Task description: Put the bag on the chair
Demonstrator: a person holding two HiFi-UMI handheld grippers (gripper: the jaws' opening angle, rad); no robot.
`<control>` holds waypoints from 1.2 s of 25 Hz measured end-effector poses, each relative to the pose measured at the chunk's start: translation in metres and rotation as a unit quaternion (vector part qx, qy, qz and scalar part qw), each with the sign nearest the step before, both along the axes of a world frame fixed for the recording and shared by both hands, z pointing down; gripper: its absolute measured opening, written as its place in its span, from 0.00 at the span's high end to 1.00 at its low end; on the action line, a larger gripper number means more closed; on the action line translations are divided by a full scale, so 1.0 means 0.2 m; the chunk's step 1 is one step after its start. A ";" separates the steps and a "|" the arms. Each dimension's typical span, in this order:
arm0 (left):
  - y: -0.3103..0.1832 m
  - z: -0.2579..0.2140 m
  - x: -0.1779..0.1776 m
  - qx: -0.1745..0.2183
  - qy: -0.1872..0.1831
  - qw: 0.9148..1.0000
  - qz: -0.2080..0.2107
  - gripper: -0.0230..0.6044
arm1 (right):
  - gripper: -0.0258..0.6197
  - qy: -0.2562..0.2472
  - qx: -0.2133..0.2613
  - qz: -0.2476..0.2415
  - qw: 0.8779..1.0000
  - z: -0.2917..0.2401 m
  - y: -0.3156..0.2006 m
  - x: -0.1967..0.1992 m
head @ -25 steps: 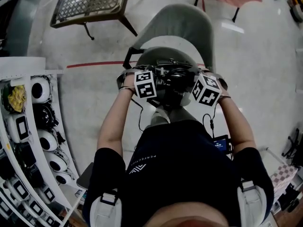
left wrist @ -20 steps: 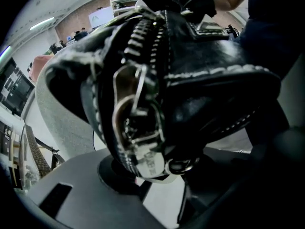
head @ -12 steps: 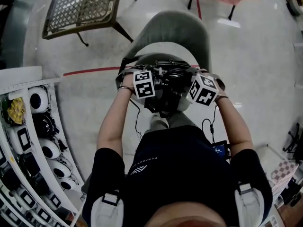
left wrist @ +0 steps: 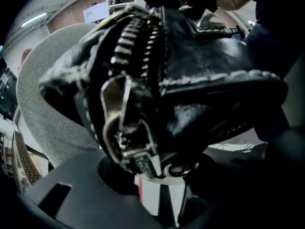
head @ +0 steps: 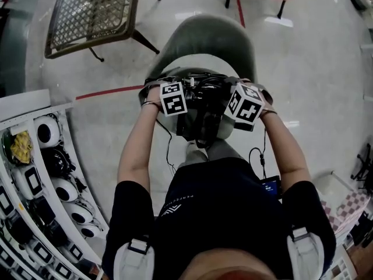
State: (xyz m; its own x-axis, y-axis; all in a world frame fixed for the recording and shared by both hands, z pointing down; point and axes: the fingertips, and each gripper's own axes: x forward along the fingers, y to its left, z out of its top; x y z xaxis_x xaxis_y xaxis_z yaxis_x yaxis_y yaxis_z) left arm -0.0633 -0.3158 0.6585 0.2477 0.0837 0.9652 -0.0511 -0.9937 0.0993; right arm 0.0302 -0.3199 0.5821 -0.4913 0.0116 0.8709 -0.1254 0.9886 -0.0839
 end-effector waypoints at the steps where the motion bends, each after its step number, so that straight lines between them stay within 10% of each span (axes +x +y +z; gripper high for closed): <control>1: -0.01 0.01 0.00 -0.003 -0.001 1.000 0.000 0.61 | 0.79 0.000 -0.001 0.001 1.000 0.01 -0.01 0.00; 30: -0.13 0.16 -0.11 -0.016 0.001 0.999 -0.038 0.52 | 0.58 -0.012 0.054 0.006 0.998 0.17 -0.17 -0.14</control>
